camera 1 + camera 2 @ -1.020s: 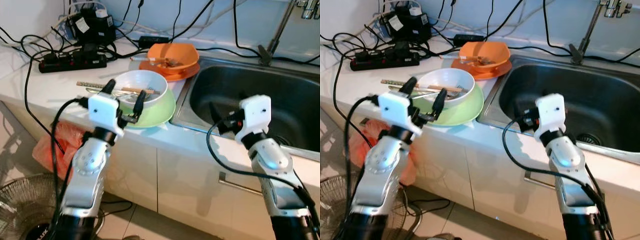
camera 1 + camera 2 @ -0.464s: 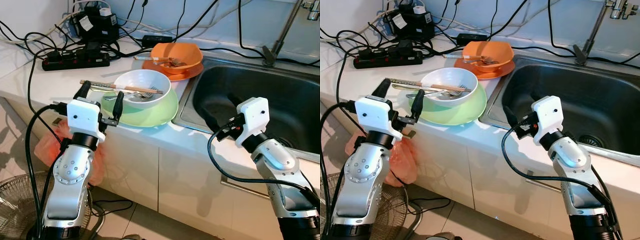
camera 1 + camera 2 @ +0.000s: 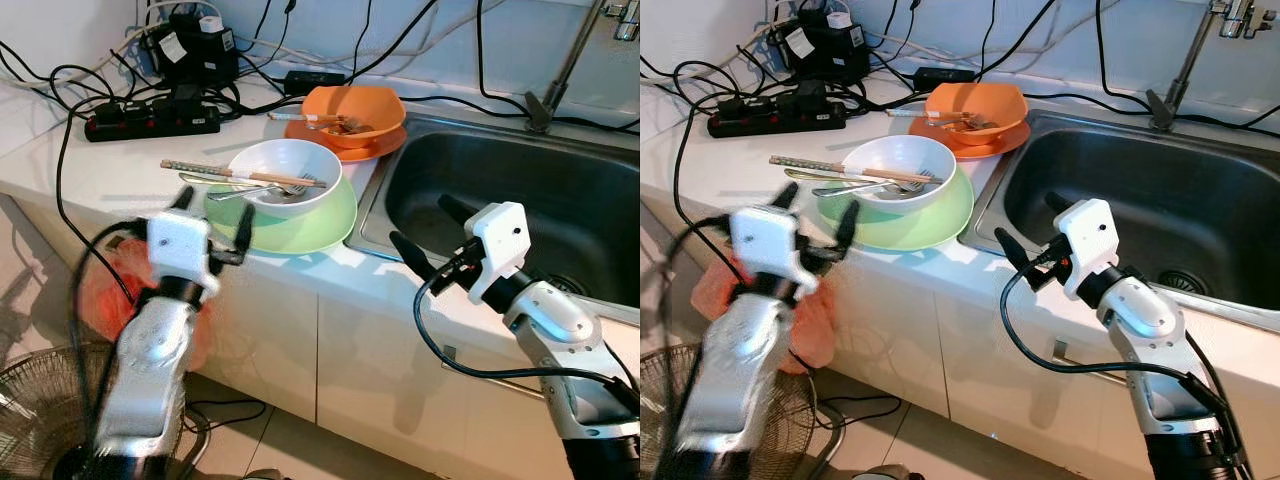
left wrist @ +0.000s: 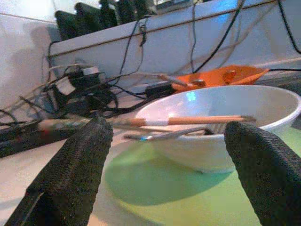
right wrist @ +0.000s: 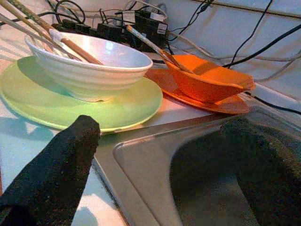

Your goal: Kitchen organization

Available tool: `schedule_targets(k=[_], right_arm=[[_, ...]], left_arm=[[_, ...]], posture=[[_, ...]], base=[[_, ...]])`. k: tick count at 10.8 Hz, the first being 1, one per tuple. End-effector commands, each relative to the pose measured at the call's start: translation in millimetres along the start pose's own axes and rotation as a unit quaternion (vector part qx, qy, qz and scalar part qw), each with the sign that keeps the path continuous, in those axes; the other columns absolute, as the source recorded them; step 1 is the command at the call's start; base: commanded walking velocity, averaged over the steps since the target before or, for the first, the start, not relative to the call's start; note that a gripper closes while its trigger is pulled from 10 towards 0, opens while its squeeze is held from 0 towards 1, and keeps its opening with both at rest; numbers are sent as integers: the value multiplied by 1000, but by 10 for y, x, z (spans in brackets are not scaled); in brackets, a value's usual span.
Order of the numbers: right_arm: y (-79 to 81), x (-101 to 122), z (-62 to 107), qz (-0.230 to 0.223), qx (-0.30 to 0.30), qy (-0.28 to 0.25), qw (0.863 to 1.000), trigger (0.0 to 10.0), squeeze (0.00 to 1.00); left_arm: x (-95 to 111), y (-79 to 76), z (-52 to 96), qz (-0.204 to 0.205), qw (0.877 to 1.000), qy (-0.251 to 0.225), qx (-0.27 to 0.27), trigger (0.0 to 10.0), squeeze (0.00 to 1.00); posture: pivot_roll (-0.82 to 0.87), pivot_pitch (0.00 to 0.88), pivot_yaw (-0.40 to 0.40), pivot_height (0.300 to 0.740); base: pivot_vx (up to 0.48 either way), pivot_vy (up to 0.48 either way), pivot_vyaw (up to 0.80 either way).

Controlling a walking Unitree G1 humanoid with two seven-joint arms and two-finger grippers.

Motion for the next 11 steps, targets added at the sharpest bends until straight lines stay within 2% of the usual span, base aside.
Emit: schedule_targets(k=[1, 3, 4, 5, 6, 7, 8, 9, 11], right_arm=[[34, 44, -28, -1, 4, -9, 1000, 10000, 0], [71, 59, -17, -5, -3, -15, 1000, 10000, 0], [71, 42, 3, -6, -7, -13, 1000, 10000, 0], [67, 32, 5, -9, -13, -13, 1000, 10000, 0], [67, 42, -4, -8, -14, -15, 1000, 10000, 0], [60, 55, -14, -6, -14, -16, 1000, 10000, 0], [46, 57, -17, -4, -15, -17, 1000, 10000, 0], [53, 52, -19, -4, -16, -17, 1000, 10000, 0], [67, 51, -24, -4, -16, -18, 1000, 10000, 0]], left_arm=[[19, -38, -45, 1, 1000, -4, -14, 10000, 0], [25, -84, -141, 24, 999, -13, -38, 10000, 0], [21, -46, -198, 27, 999, -15, -29, 10000, 0], [38, 27, -263, 53, 998, -17, -9, 10000, 0], [20, 27, -265, 62, 998, -15, -9, 10000, 0], [18, 29, -258, 69, 997, -19, -9, 2039, 0], [45, 25, -259, 67, 997, -23, -7, 6863, 0], [85, -1, -251, 60, 998, -30, -15, 10000, 0], [-2, -37, -160, 35, 999, -23, -31, 10000, 0]], posture=[[148, 5, 54, 740], [135, 5, 67, 740], [133, 3, 67, 740], [131, 0, 63, 740], [131, 0, 62, 740], [132, 0, 60, 740], [134, 0, 57, 740], [136, 0, 57, 740], [133, 0, 58, 740]], base=[[0, 0, 0], [0, 0, 0], [0, 0, 0], [0, 0, 0], [0, 0, 0], [0, 0, 0], [0, 0, 0], [0, 0, 0], [0, 0, 0]])
Point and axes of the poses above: a point about 5 cm out from each wrist's last joint towards the gripper, its own z axis pointing back from the gripper into the wrist, its own x axis along the axis of the wrist's last joint, y = z × x, the point moved 3 cm from there along -z, pointing out of the wrist towards the gripper, and after that the axes turned 2 degrees about -z, right-handed, at the moved point
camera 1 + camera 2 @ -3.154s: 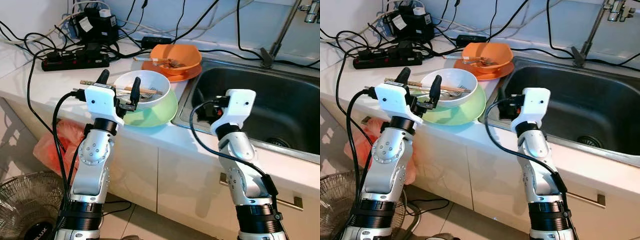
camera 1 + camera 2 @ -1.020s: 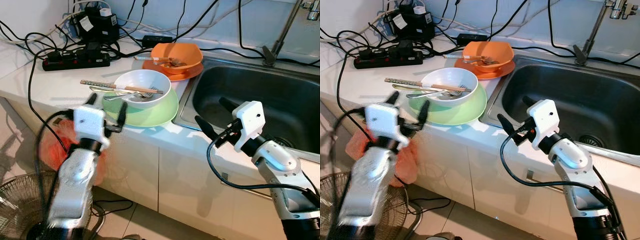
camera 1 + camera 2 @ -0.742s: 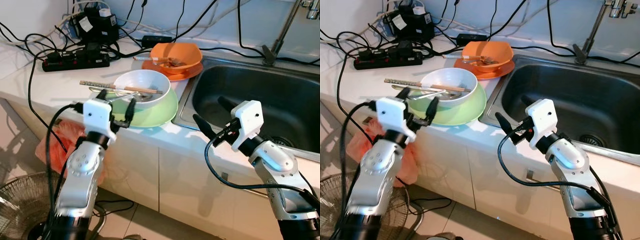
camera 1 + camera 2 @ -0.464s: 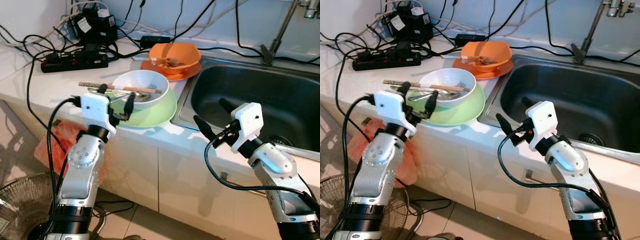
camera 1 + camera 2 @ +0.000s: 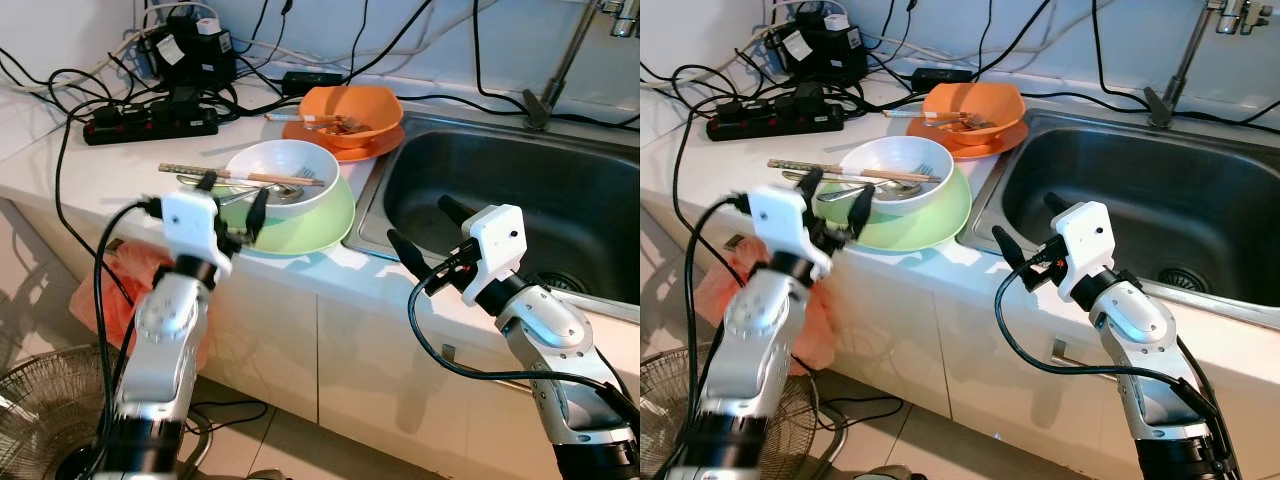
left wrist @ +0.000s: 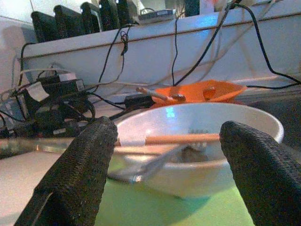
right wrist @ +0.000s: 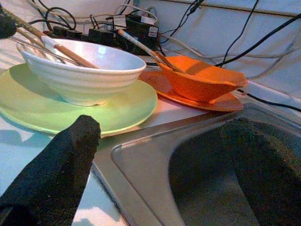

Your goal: Kitchen organization

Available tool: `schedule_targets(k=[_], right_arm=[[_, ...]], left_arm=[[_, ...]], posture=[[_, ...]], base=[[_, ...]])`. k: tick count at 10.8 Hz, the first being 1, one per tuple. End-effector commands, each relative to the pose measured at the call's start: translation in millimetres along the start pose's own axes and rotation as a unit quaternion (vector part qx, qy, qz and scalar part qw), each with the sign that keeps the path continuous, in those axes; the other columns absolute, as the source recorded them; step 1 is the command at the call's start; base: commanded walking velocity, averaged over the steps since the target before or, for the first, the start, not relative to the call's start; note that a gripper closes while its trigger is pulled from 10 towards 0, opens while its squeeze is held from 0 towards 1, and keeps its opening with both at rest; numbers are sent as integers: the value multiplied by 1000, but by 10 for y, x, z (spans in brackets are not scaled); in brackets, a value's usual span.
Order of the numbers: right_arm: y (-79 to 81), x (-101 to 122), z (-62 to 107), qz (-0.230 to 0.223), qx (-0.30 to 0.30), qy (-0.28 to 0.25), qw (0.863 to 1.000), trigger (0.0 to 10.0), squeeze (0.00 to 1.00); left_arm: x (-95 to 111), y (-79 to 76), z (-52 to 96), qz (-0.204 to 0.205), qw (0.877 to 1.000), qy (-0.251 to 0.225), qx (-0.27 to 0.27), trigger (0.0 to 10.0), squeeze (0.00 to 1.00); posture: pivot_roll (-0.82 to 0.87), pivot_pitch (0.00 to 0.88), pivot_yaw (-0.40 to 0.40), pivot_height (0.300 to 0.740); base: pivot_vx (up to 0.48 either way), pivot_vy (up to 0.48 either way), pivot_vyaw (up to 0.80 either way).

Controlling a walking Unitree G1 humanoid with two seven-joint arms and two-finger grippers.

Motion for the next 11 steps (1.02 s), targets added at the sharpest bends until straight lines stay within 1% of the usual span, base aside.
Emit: schedule_targets(k=[1, 2, 3, 4, 6, 7, 8, 9, 10, 11], right_arm=[[15, 59, -15, 8, 2, -11, 1000, 10000, 0], [9, 60, -14, 8, 0, -10, 1000, 10000, 0], [8, 65, -16, 9, -1, -11, 1000, 10000, 0], [10, 67, -20, 9, 0, -11, 1000, 10000, 0], [41, 73, -18, 7, 9, -11, 1000, 10000, 0], [63, 64, 2, 9, 18, -9, 1000, 10000, 0], [59, 48, 29, 13, 26, -4, 1000, 10000, 0], [41, 46, 38, 17, 27, -2, 999, 10000, 0], [29, 54, 32, 17, 26, -3, 1000, 10000, 0], [39, 57, 27, 16, 27, -4, 1000, 10000, 0]], left_arm=[[-20, -27, 30, 6, 1000, 0, -10, 10000, 0], [-59, -51, 40, 36, 999, 3, -4, 10000, 0], [-72, -47, 21, 70, 998, 0, 11, 10000, 0], [-58, -37, -8, 69, 997, -3, 16, 10000, 0], [-44, -42, -17, 8, 1000, -4, -5, 10000, 0], [-31, -44, -27, -2, 1000, -7, -14, 10000, 0], [-40, -6, -56, 29, 1000, -3, -5, 10000, 0], [-37, -8, -83, 63, 998, -1, -1, 9922, 0], [-42, -16, -96, 71, 997, 1, 2, 10000, 0], [-52, -28, -91, 38, 999, 1, -5, 10000, 0]], posture=[[132, 0, 57, 740], [129, 0, 54, 740], [128, 0, 50, 740], [128, 0, 49, 740], [128, 0, 47, 740], [129, 1, 49, 740], [126, 2, 54, 740], [125, 2, 53, 740], [124, 0, 53, 740], [122, 1, 50, 740]], base=[[0, 0, 0], [0, 0, 0], [0, 0, 0], [0, 0, 0], [0, 0, 0], [0, 0, 0], [0, 0, 0], [0, 0, 0], [0, 0, 0], [0, 0, 0]])
Point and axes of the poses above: a point about 5 cm out from each wrist's last joint towards the gripper, its own z axis pointing back from the gripper into the wrist, its own x axis along the axis of the wrist's last joint, y = z × x, the point moved 3 cm from there along -z, pointing out of the wrist towards the gripper, and after that the axes turned 2 degrees about -z, right-handed, at the moved point
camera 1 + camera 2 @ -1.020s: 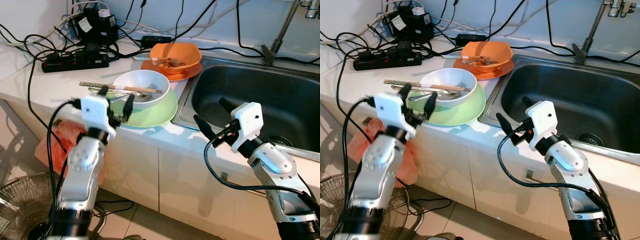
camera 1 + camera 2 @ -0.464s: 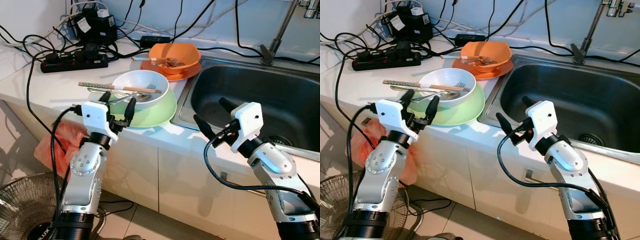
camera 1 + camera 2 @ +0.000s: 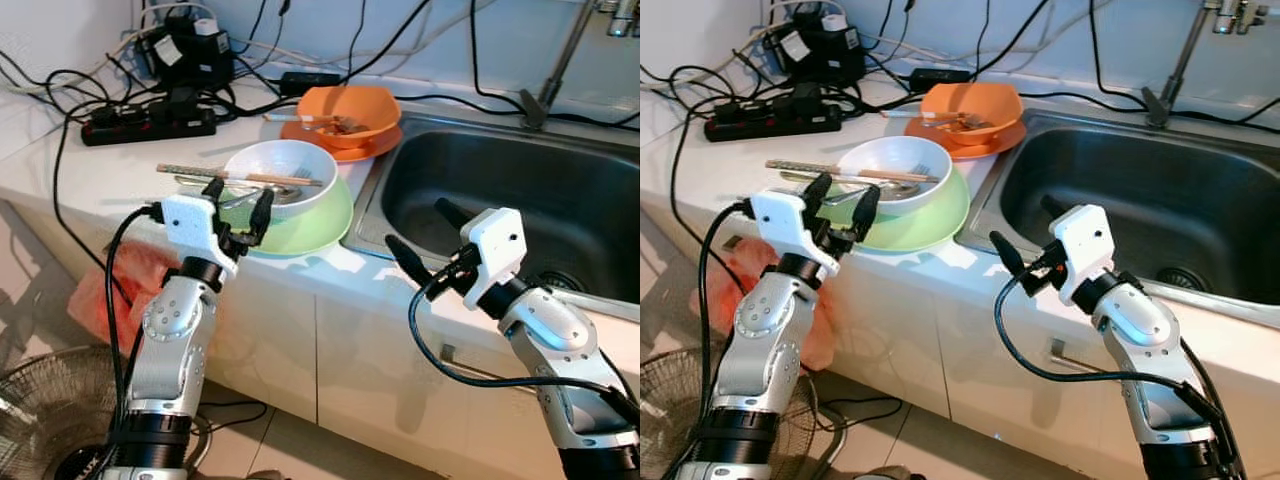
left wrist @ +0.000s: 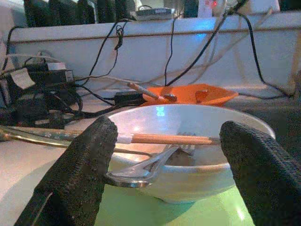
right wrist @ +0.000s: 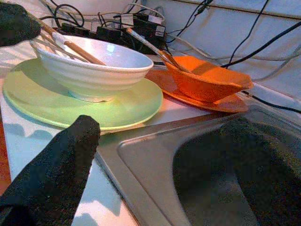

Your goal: Kitchen organization

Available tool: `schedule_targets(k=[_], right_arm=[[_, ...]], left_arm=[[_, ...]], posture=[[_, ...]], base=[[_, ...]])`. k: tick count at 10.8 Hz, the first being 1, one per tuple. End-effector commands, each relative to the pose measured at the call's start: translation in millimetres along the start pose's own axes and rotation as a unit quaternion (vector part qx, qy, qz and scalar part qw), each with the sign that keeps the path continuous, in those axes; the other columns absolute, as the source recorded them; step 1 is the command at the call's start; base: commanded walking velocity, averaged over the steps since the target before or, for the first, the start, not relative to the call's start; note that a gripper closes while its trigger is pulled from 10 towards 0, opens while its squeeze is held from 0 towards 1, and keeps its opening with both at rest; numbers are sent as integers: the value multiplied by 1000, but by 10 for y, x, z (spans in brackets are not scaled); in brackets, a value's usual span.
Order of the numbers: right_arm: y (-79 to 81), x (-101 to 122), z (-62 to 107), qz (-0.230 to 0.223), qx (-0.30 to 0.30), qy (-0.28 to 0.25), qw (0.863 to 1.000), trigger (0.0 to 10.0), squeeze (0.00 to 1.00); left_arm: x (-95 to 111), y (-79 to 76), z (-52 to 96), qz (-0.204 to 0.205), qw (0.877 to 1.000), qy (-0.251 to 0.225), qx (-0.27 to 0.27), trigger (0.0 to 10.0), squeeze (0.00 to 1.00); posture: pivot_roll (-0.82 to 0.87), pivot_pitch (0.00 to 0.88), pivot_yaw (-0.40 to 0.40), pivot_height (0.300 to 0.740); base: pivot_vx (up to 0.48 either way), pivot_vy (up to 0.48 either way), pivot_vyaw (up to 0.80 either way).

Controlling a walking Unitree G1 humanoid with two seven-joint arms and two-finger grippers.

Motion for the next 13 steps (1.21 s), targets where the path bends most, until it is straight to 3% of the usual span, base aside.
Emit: schedule_targets(k=[1, 6, 8, 9, 11, 13], right_arm=[[36, 45, -1, 4, 10, -7, 1000, 10000, 0], [22, 44, -17, 2, 0, -10, 1000, 10000, 0], [7, 45, -18, 2, -3, -10, 1000, 10000, 0], [-4, 46, -26, 1, -5, -11, 1000, 10000, 0], [-5, 51, -35, 3, -5, -12, 1000, 10000, 0], [-18, 57, -37, 5, -7, -12, 1000, 10000, 0]], left_arm=[[22, -2, -20, -48, 999, -3, -21, 10000, 0], [29, 62, -69, -87, 996, -7, -27, 10000, 0], [142, 70, -75, -122, 992, -36, -25, 10000, 0], [254, 83, -73, -106, 992, -63, -5, 10000, 0], [192, 36, -82, 3, 999, -51, 18, 10000, 0], [144, -75, -77, 61, 997, -43, 9, 10000, 0]], posture=[[125, 1, 48, 740], [120, 0, 52, 740], [121, 0, 50, 740], [124, 0, 49, 740], [123, 0, 48, 740], [117, 0, 48, 740]], base=[[0, 0, 0], [0, 0, 0], [0, 0, 0], [0, 0, 0], [0, 0, 0], [0, 0, 0]])
Point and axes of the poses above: a point about 5 cm out from each wrist's last joint towards the gripper, its own z axis pointing back from the gripper into the wrist, its own x axis along the axis of the wrist's last joint, y = z × x, the point moved 3 cm from there along -z, pointing out of the wrist towards the gripper, and after that the axes turned 2 degrees about -z, right-handed, at the moved point
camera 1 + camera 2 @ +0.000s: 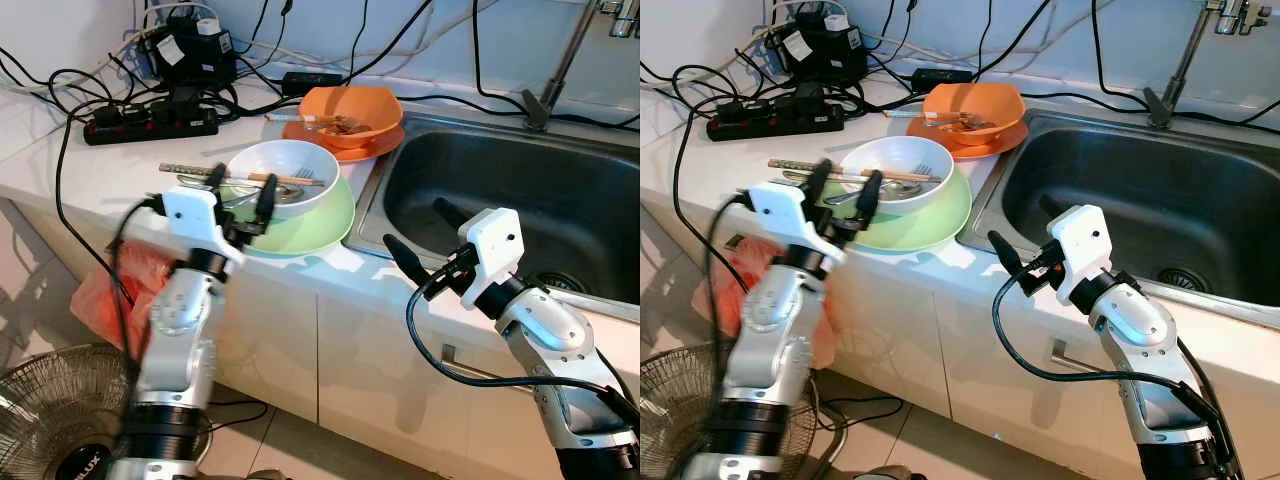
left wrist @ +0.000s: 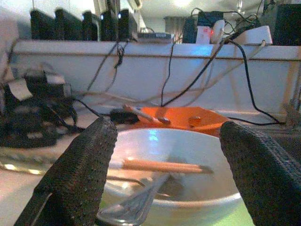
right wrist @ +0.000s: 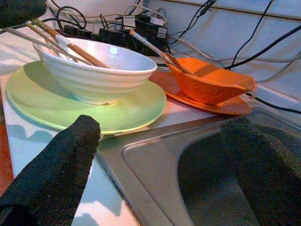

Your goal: Kitchen organization

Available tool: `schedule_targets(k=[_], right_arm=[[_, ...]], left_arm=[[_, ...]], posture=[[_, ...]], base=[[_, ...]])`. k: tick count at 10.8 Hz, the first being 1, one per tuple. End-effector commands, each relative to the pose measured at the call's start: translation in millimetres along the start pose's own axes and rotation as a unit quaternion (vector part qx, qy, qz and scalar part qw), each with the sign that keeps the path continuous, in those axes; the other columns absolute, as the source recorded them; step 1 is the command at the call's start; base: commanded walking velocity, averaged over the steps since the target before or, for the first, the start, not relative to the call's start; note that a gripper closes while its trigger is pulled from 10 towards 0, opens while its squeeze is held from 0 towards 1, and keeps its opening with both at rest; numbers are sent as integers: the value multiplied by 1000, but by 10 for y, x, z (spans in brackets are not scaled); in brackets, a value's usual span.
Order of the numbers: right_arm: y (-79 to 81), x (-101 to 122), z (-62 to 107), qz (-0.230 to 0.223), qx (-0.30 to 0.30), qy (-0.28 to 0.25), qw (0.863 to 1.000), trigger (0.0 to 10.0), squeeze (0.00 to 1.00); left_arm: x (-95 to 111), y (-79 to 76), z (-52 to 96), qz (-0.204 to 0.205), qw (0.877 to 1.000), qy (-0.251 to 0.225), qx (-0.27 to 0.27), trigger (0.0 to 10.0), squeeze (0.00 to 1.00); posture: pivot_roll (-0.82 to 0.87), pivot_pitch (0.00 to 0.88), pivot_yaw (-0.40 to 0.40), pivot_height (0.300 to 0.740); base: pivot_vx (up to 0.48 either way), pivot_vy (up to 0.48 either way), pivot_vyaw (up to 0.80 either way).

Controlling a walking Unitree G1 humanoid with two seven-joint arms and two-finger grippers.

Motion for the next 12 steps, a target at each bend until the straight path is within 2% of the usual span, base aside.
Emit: schedule_targets(k=[1, 3, 5, 7, 10, 12], right_arm=[[-32, 53, -20, 7, -5, -10, 1000, 10000, 0], [-41, 52, -16, 8, -6, -9, 1000, 10000, 0], [-40, 37, -3, 8, -5, -7, 1000, 10000, 0], [-24, 27, -2, 7, 3, -4, 1000, 10000, 0], [6, -4, 54, 7, 34, 12, 999, 10000, 0], [38, -29, 101, 0, 60, 24, 998, 10000, 0]], left_arm=[[11, 1, 5, 10, 1000, 2, -1, 10000, 0], [48, 6, -19, 22, 1000, -4, 7, 10000, 0], [209, 93, -15, -12, 999, -31, 37, 10000, 0], [283, 39, -13, -30, 999, -40, 20, 10000, 0], [67, -32, 174, 3, 1000, 9, 0, 10000, 0], [-36, -19, 273, 14, 1000, 26, 0, 10000, 0]], posture=[[116, 0, 48, 740], [116, 0, 48, 740], [117, 0, 45, 740], [122, 0, 43, 740], [118, 0, 41, 740], [114, 0, 41, 740]], base=[[0, 0, 0], [0, 0, 0], [0, 0, 0], [0, 0, 0], [0, 0, 0], [0, 0, 0]])
Point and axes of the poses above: a point about 5 cm out from each wrist's last joint towards the gripper, its own z axis pointing back from the gripper into the wrist, its own x axis along the axis of the wrist's last joint, y = z × x, the point moved 3 cm from there along -z, pointing out of the wrist towards the gripper, and after that the axes turned 2 degrees about -z, right-handed, at the moved point
